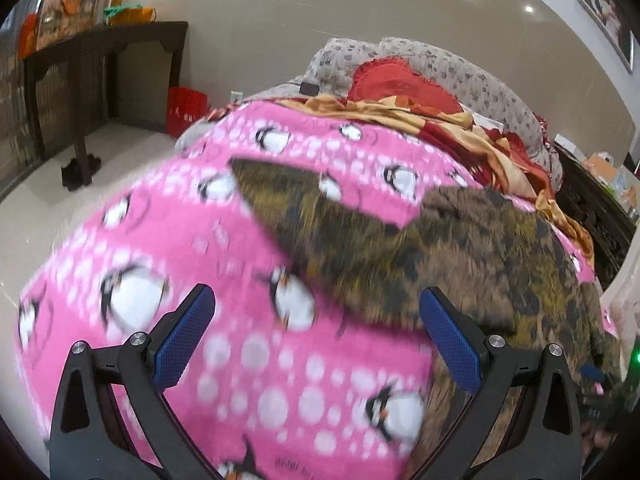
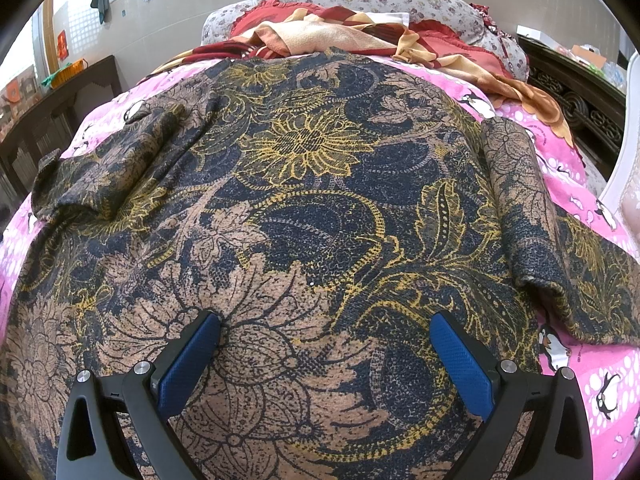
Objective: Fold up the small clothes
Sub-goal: 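Grasp the sleeve cuff with the left gripper and lift it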
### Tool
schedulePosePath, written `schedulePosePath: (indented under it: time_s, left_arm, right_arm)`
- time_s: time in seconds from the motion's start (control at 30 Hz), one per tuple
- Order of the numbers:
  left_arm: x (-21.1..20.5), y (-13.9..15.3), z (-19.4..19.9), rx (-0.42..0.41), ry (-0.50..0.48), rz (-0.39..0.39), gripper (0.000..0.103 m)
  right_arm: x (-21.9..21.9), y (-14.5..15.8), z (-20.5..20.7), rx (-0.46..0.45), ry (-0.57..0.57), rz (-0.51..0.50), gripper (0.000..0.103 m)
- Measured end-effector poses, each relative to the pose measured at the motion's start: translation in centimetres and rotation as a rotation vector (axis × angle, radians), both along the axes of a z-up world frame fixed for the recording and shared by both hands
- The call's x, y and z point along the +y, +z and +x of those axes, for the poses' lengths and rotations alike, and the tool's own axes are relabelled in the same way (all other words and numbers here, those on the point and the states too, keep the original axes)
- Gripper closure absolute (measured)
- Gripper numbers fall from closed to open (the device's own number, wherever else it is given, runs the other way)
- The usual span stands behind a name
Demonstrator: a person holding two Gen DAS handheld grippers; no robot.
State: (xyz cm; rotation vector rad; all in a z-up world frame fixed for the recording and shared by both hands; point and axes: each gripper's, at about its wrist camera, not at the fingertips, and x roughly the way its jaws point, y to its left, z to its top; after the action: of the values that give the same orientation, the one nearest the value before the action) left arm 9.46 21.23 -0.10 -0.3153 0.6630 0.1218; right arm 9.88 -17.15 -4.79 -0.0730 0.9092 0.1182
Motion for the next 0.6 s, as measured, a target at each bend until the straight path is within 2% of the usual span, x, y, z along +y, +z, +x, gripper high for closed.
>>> schedulePosePath:
  time_s: [0.1,0.23,0.3,0.37,0.43,0.47,0.5,0.6]
  left_arm:
    - [-0.7,0.8,3.1,0.015,0.004,0.069,0.0]
    - [-1.2,0.1,8.0,0.134,0.047,0.205,0.002]
    - [-1.8,-0.7,10.0,0.206,0.059,0.295,0.016]
    - [-1.5,-1.4,10.8,0.239,0.102,0.352,0.03]
    - [0.2,-1.8,10.7,0.259,0.171,0.326,0.039]
    - [1.2,-2.0,10.5,0.269,0.201,0.292,0.05]
    - [2.4,-2.3,10.1,0.276,0.227,0.241,0.055]
    - [5.3,-1.8,8.2,0.199,0.248,0.095,0.061]
  right_arm:
    - [0.0,0.0,0.0,0.0,0.0,0.002,0.0]
    - [0.0,0.0,0.0,0.0,0.0,0.0,0.0]
    - [0.0,0.0,0.0,0.0,0.0,0.001,0.0]
    - [0.0,0.0,0.0,0.0,0.0,0.002,0.0]
    - [0.0,0.0,0.0,0.0,0.0,0.002,0.0]
    - [0.0,0.0,0.0,0.0,0.0,0.002,0.0]
    - [0.0,0.0,0.0,0.0,0.0,0.001,0.0]
    - [0.0,0.0,0.0,0.0,0.0,0.002,0.0]
